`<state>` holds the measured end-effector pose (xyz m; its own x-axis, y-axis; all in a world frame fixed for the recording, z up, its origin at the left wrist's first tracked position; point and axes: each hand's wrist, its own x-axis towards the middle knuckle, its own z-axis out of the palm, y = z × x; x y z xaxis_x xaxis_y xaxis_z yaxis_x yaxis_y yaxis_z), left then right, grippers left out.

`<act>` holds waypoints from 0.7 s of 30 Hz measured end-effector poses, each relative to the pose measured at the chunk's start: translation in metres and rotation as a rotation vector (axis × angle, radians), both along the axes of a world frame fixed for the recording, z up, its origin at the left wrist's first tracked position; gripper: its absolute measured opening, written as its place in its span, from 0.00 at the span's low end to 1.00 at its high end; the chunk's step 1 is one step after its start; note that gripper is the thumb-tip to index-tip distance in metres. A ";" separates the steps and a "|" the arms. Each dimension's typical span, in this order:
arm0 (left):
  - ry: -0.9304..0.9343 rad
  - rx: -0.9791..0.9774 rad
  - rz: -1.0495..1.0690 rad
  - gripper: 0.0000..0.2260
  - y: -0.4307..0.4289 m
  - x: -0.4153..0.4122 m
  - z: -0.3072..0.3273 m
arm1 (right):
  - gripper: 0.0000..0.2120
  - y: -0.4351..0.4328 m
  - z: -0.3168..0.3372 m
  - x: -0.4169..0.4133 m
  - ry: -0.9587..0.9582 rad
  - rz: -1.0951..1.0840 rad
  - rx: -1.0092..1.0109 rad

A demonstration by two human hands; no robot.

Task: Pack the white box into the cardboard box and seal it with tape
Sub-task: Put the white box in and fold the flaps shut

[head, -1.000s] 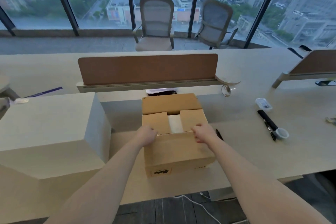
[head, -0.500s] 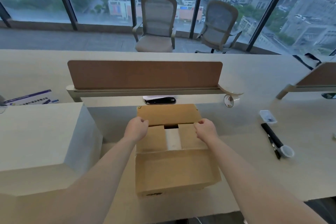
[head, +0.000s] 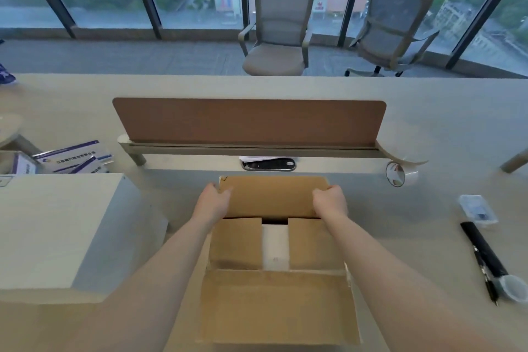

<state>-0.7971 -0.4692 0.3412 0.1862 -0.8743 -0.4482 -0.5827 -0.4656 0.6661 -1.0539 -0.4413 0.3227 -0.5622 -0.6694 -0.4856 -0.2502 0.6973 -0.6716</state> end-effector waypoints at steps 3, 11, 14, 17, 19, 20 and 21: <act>0.033 -0.043 0.018 0.31 0.003 0.000 0.007 | 0.27 0.004 0.010 0.005 0.008 -0.017 -0.030; 0.147 -0.245 -0.067 0.20 0.028 0.019 0.037 | 0.29 0.048 0.054 0.018 0.120 -0.128 -0.119; 0.086 -0.249 -0.184 0.20 0.045 0.032 0.039 | 0.30 0.072 0.064 0.021 0.173 -0.133 -0.083; -0.050 -0.203 -0.346 0.14 0.060 0.044 0.037 | 0.26 0.099 0.065 0.028 0.295 -0.089 -0.048; -0.086 -0.170 -0.421 0.14 0.072 0.046 0.036 | 0.23 0.119 0.060 0.035 0.411 0.004 -0.033; -0.109 -0.162 -0.456 0.14 0.079 0.047 0.035 | 0.22 0.129 0.056 0.038 0.472 0.072 -0.037; -0.131 -0.156 -0.491 0.14 0.085 0.047 0.034 | 0.21 0.138 0.053 0.042 0.533 0.156 -0.045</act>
